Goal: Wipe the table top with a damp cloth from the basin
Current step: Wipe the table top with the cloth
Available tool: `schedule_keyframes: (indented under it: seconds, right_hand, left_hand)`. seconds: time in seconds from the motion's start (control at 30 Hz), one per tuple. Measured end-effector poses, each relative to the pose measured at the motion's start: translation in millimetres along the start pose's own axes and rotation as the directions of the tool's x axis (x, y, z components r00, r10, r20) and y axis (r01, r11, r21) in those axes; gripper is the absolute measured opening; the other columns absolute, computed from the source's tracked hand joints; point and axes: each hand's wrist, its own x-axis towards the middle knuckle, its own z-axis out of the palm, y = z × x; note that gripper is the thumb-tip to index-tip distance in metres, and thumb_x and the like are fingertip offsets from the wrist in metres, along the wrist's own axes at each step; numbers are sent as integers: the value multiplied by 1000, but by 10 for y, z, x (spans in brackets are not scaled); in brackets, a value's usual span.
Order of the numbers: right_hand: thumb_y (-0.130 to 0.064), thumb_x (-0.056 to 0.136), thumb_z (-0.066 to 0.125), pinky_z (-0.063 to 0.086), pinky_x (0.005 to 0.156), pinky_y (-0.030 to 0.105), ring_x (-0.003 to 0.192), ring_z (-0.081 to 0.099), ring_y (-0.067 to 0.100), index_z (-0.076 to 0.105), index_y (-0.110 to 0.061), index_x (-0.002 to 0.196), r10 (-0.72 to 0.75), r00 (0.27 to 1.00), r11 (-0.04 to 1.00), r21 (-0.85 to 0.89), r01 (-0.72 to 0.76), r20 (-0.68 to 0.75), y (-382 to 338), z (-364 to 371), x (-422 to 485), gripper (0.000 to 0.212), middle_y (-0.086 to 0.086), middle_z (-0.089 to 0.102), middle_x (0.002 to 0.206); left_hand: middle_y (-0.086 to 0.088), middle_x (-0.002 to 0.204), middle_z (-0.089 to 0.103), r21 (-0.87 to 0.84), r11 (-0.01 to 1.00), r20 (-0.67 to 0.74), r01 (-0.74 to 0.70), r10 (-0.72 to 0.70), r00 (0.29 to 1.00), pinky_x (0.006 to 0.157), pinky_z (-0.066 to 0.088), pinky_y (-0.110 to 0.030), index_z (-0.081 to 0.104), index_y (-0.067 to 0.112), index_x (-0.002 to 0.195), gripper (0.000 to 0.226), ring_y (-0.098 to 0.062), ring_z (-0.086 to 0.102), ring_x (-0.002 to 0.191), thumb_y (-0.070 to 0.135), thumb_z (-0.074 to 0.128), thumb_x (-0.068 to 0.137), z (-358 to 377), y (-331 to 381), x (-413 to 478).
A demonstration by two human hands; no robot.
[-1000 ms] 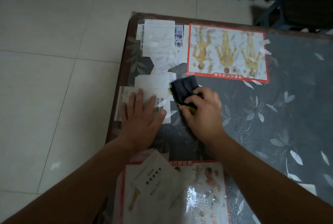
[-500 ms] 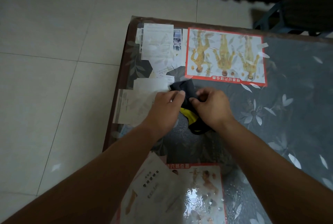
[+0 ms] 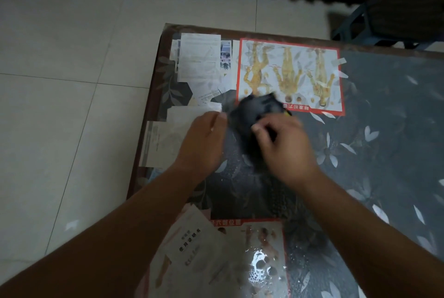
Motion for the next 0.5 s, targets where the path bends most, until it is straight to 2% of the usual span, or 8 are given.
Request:
schedule_keyframes:
  seconds: [0.07, 0.1, 0.13, 0.2, 0.27, 0.37, 0.43, 0.5]
  right_hand:
    - [-30, 95, 62, 38, 100, 36, 119, 51, 31, 75, -15, 101, -91, 986, 987, -119, 107, 136, 76, 204, -71, 21, 10, 66, 126]
    - [-37, 94, 58, 36, 107, 44, 129, 46, 34, 73, -19, 111, -128, 979, 961, -224, 162, 158, 137, 260, -74, 29, 10, 59, 139]
    - [-45, 95, 52, 30, 113, 50, 139, 36, 36, 67, -23, 124, -145, 973, 927, -319, 196, 178, 202, 297, -63, 40, 9, 49, 150]
    - [-57, 98, 36, 12, 121, 57, 153, 10, 36, 44, -28, 148, -118, 956, 884, -409, 225, 269, 264, 387, -56, 58, 9, 23, 165]
    - [-66, 98, 24, 8, 122, 60, 154, -4, 38, 26, -30, 156, -139, 911, 844, -435, 313, 388, 227, 528, -133, 68, 8, 8, 168]
    - [-66, 98, 21, 8, 121, 61, 153, -2, 39, 18, -34, 156, -250, 799, 747, -416, 518, 547, 178, 675, -251, 67, 6, 8, 168]
    - [-63, 99, 14, 5, 122, 59, 153, -5, 37, 9, -36, 157, -201, 824, 736, -474, 484, 530, 223, 636, 55, 64, 4, 3, 168]
    - [-62, 99, 5, -2, 123, 56, 153, -12, 34, 2, -36, 158, -84, 919, 778, -550, 302, 386, 300, 612, 653, 64, 1, -6, 168]
  left_hand:
    - [-3, 81, 55, 234, 963, -102, -132, 159, 982, 77, 42, -37, 55, 15, 80, 44, -21, 51, 81, 43, 28, 97, -120, -204, -33]
    - [-6, 90, 59, 347, 923, -105, -166, 214, 971, 84, 44, -40, 60, 13, 88, 49, -22, 55, 89, 46, 24, 95, -172, -316, -23]
    - [-11, 106, 61, 471, 866, -89, -167, 235, 968, 96, 44, -44, 62, 12, 102, 54, -28, 57, 104, 47, 22, 94, -210, -444, 2]
    - [-15, 146, 44, 647, 757, -47, -96, 165, 985, 119, 21, -53, 51, 17, 131, 55, -35, 36, 140, 46, 22, 96, -287, -633, 23]
    - [-10, 163, 21, 699, 710, 9, -86, 112, 994, 122, 2, -54, 37, 25, 146, 57, -31, 9, 153, 48, 21, 96, -347, -746, 28]
    - [-5, 167, 9, 703, 696, 38, -146, 167, 985, 122, -2, -53, 24, 30, 154, 62, -24, -3, 154, 52, 14, 97, -378, -875, 18]
    - [-6, 168, 6, 733, 661, 47, -161, 186, 981, 122, -1, -54, 20, 29, 156, 63, -24, -4, 154, 54, 12, 98, -377, -937, 13]
    - [-6, 168, 5, 743, 649, 49, -165, 192, 980, 122, 1, -56, 18, 29, 156, 64, -24, -5, 154, 55, 12, 98, -368, -968, 3]
